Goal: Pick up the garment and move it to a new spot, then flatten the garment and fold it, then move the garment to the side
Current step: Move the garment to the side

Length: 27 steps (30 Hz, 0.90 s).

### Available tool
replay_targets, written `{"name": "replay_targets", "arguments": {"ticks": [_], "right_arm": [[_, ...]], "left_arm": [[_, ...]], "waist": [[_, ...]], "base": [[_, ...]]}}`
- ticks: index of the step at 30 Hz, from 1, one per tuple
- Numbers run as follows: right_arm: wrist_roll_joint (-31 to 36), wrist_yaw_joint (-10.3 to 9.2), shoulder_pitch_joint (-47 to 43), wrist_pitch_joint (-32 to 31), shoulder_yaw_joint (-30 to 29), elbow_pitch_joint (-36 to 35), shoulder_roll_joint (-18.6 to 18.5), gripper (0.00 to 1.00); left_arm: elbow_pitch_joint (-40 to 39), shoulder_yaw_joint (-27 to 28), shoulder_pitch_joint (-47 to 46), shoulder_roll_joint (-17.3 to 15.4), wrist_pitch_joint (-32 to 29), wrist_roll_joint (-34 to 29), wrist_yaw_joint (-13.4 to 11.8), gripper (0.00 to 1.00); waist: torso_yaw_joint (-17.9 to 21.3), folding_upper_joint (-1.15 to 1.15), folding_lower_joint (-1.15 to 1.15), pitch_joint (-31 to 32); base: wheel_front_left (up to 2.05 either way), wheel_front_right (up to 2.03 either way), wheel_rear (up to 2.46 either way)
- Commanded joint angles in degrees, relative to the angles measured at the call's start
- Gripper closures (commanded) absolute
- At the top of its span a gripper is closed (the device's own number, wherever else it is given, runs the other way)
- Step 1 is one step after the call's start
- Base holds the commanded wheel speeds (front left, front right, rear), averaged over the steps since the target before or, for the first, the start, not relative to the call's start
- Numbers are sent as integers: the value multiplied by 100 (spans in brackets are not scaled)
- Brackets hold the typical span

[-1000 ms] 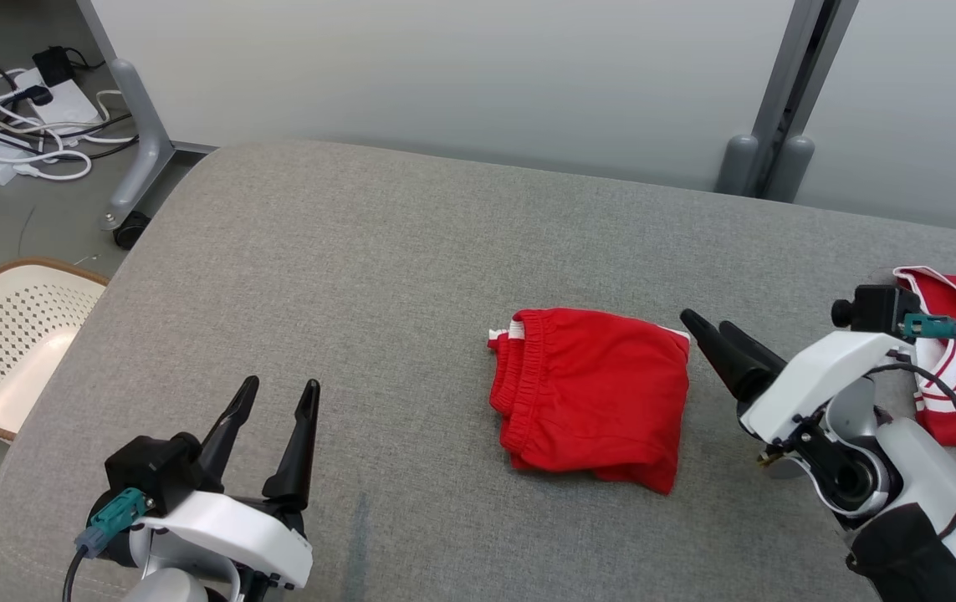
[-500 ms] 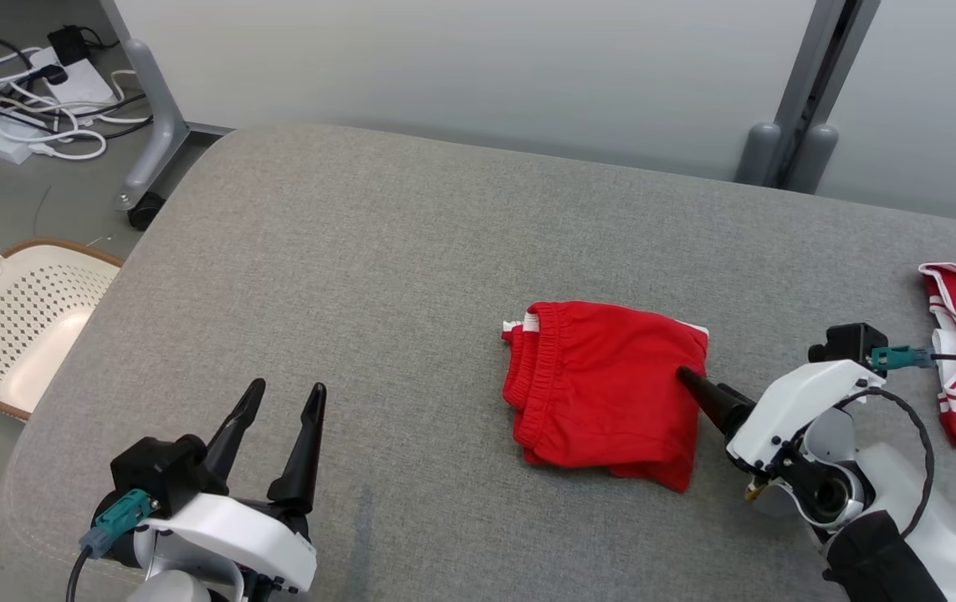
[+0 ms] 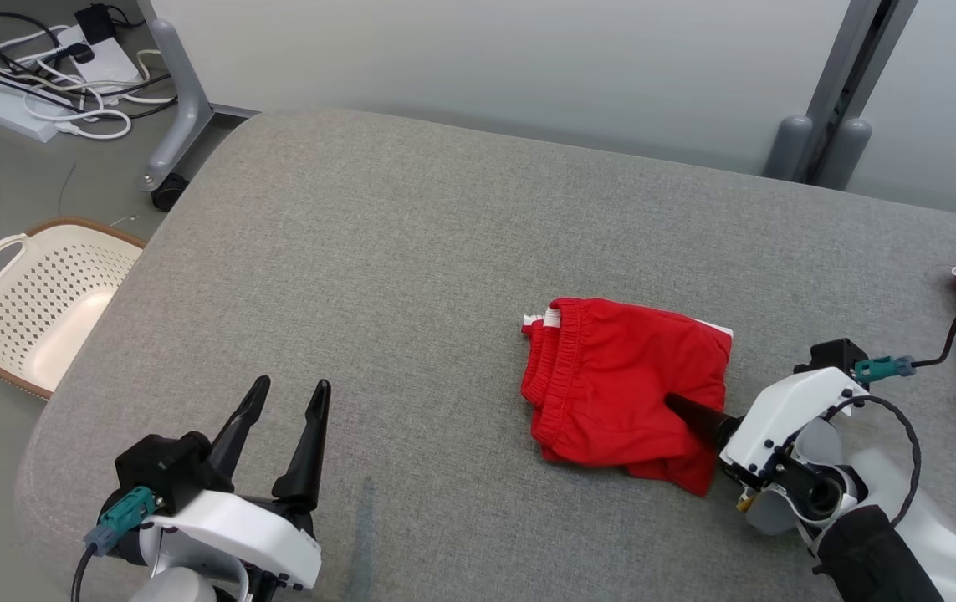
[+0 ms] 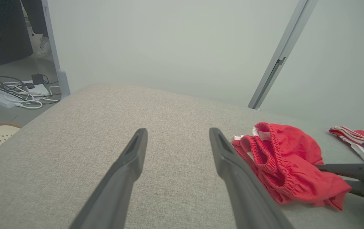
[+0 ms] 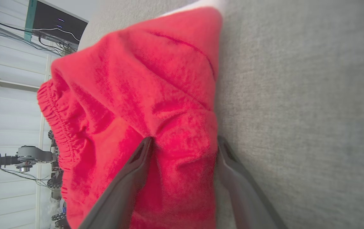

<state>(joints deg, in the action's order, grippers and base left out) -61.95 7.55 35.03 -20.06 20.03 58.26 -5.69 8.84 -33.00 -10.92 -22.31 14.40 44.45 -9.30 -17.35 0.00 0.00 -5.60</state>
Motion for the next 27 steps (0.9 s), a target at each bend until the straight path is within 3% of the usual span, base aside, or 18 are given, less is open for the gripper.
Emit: {"name": "replay_targets", "arguments": {"ticks": [1,2,12,27], "right_arm": [[-38,-10,-30,-43,38,158,65,67],[-53,-10,-14,-38,44,163,77,100],[-3,-3,152,-61,302,-284,-62,100],[649,-4,803,-404,1210,-1206,-1201,100]], "left_arm": [[14,12,-77,8,28,-20,18,0],[17,19,-81,7,31,-22,20,0],[30,49,1,1,35,-19,-9,0],[-74,-149,-233,89,-4,-148,101,0]], "waist": [[-18,0,0,-4],[-22,0,0,-4],[118,0,0,106],[1114,0,0,29]], "base": [[0,0,0],[0,0,0],[0,0,0],[0,0,0]]}}
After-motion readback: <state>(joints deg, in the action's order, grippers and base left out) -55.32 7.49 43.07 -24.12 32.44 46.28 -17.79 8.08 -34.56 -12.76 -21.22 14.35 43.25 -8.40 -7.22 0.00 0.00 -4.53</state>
